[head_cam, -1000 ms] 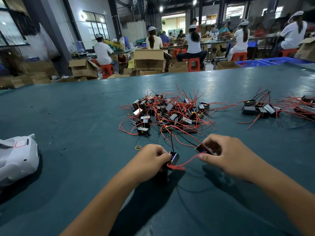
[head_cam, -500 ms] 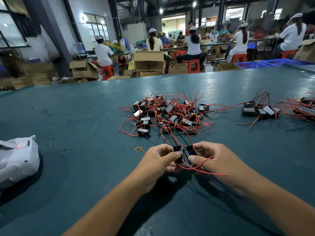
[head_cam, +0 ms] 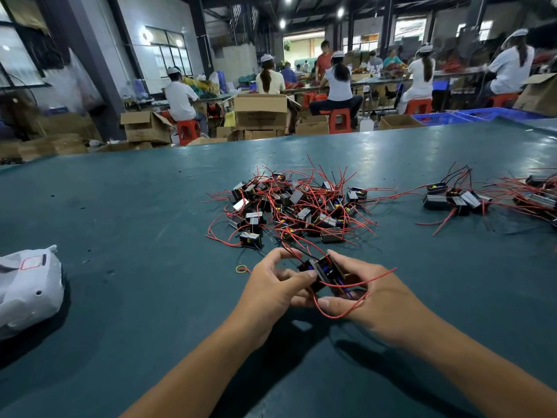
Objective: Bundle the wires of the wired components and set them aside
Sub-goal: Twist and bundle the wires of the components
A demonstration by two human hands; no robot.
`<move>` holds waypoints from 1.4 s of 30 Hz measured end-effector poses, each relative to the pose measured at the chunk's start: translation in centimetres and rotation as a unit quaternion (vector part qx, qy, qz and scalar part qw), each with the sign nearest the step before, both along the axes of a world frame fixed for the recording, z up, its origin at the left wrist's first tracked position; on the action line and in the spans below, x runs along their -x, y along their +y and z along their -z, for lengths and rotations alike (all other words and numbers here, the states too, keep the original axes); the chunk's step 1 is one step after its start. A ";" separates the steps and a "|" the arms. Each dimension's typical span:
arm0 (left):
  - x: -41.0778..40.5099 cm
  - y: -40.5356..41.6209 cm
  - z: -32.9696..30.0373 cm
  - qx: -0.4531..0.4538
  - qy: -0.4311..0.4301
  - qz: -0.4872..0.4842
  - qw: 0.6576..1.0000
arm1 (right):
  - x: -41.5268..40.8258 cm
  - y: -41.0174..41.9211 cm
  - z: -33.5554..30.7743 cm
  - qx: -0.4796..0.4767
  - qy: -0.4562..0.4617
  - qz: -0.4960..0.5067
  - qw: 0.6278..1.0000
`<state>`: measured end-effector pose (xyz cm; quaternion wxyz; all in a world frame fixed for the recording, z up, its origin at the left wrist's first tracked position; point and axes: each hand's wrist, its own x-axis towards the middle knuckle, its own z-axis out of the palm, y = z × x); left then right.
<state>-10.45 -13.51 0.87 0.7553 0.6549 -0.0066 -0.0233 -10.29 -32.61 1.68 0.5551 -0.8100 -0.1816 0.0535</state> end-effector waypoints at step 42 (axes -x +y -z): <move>0.0 0.8 -0.5 -0.099 -0.116 0.126 0.980 | -0.7 -0.9 -1.2 -0.131 0.056 -0.038 0.989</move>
